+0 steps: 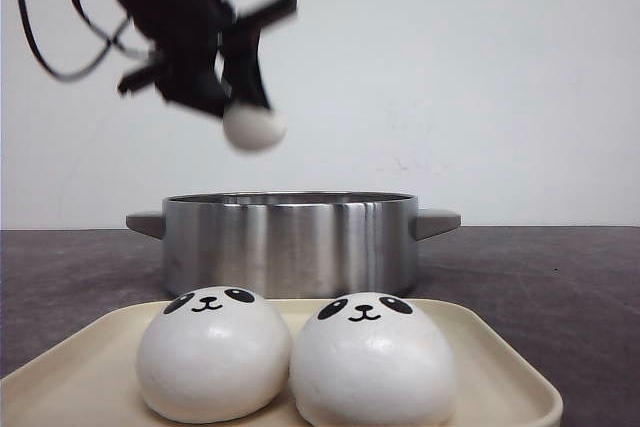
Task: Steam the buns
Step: 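Lower the bun with the left gripper into the pot and open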
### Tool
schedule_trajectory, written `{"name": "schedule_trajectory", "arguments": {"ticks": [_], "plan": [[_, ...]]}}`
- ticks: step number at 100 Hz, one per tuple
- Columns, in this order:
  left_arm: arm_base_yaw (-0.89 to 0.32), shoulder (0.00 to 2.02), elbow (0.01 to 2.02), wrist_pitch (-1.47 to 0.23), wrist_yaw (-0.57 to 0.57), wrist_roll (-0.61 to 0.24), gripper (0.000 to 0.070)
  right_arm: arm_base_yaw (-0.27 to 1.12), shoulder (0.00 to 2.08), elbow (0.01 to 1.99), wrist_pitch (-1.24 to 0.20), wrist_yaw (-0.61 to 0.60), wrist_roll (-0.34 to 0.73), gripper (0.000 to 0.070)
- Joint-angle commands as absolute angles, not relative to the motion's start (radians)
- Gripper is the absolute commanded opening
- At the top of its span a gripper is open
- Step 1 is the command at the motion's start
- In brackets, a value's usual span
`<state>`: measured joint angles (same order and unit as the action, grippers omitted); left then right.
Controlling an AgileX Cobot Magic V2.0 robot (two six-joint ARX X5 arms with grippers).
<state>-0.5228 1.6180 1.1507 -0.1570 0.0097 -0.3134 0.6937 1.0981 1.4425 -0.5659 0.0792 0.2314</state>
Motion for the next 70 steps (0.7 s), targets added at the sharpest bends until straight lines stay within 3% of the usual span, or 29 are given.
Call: {"name": "schedule_trajectory", "arguments": {"ticks": [1,10,18,24,34,38,70], "plan": [[-0.522,1.675,1.18,-0.16,0.01,-0.3,0.0012,0.704,1.104,1.455,-0.564,0.08,0.224,0.0001],[-0.515,1.724,1.187,-0.156,0.017,-0.303,0.0022,0.704,1.104,1.455,-0.58,0.08,0.224,0.0001],[-0.51,1.749,1.187,-0.154,0.022,-0.303,0.0081,0.704,1.104,1.455,-0.597,0.08,0.224,0.0001],[-0.51,1.757,1.187,-0.149,0.022,-0.303,0.0217,0.704,1.104,1.455,-0.61,0.08,0.224,0.0001],[-0.51,1.761,1.187,-0.133,0.022,-0.302,0.0521,0.704,1.104,1.455,-0.629,0.08,0.224,0.0001],[-0.51,1.76,1.187,-0.128,0.022,-0.302,0.059,0.704,1.104,1.455,-0.634,0.08,0.224,0.0001],[-0.51,1.715,1.217,-0.207,0.022,-0.303,0.0596,0.704,1.104,1.452,-0.738,0.08,0.224,0.0001]]}}
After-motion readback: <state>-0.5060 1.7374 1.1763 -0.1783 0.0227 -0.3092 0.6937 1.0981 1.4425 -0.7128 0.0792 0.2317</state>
